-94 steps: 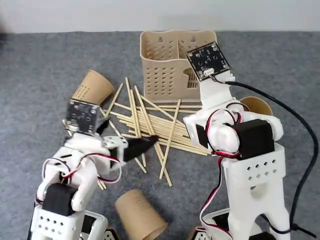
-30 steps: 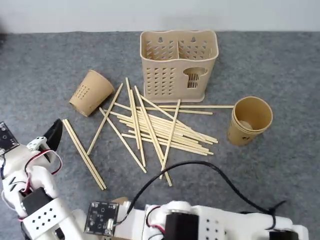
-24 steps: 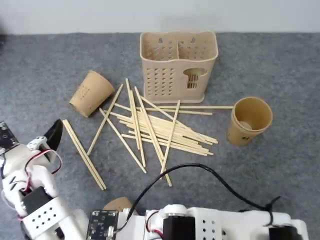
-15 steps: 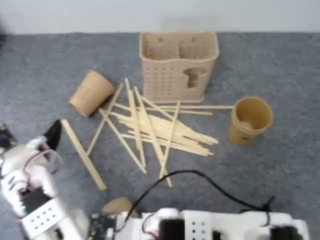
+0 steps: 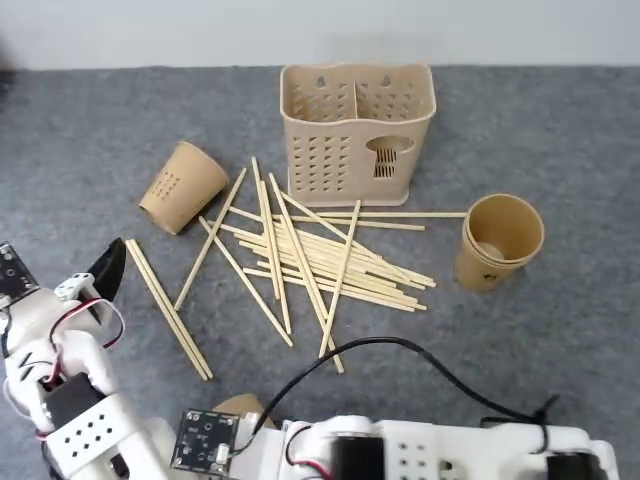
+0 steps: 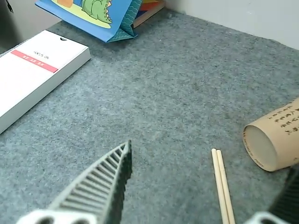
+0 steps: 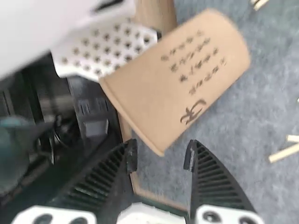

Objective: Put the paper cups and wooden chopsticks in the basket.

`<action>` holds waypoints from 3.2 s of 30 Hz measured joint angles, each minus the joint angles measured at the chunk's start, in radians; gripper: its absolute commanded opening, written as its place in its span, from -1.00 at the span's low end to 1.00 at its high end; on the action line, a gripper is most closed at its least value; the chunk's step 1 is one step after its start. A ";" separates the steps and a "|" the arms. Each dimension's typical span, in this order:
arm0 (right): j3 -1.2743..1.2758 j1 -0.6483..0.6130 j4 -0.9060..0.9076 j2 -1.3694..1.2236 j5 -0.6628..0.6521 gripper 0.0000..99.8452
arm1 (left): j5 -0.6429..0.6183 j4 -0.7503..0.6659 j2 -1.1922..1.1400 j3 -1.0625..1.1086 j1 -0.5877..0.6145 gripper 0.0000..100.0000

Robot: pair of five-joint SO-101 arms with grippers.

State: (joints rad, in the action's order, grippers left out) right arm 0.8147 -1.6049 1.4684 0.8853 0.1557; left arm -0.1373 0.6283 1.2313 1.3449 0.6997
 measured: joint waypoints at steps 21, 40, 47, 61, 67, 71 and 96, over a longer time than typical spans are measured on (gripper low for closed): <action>0.350 -0.009 -0.124 0.419 -0.060 -0.64 | 0.000 0.003 0.000 0.000 0.000 -0.06; 0.402 0.279 -0.350 0.259 -0.103 -0.94 | 0.000 0.003 0.000 0.000 0.000 -0.06; 0.399 0.434 -0.367 0.256 -0.107 -0.98 | 0.000 0.003 0.000 0.000 0.000 -0.06; -0.021 0.865 -0.046 0.256 -0.110 -0.98 | -0.040 0.028 0.000 0.000 0.000 -0.06; -0.276 1.017 0.115 0.258 -0.110 -0.98 | -0.049 0.041 0.000 0.003 0.000 -0.06; -0.442 1.115 0.193 0.269 -0.110 -0.98 | -0.049 0.043 0.000 0.037 0.000 -0.06; -0.974 1.795 0.285 -0.367 -0.110 -0.98 | -0.176 0.180 0.000 0.060 0.000 -0.06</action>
State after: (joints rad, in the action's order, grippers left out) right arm -0.1596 0.1903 1.7538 0.5186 0.0453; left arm -0.3138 0.8078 1.2313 1.4047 0.6997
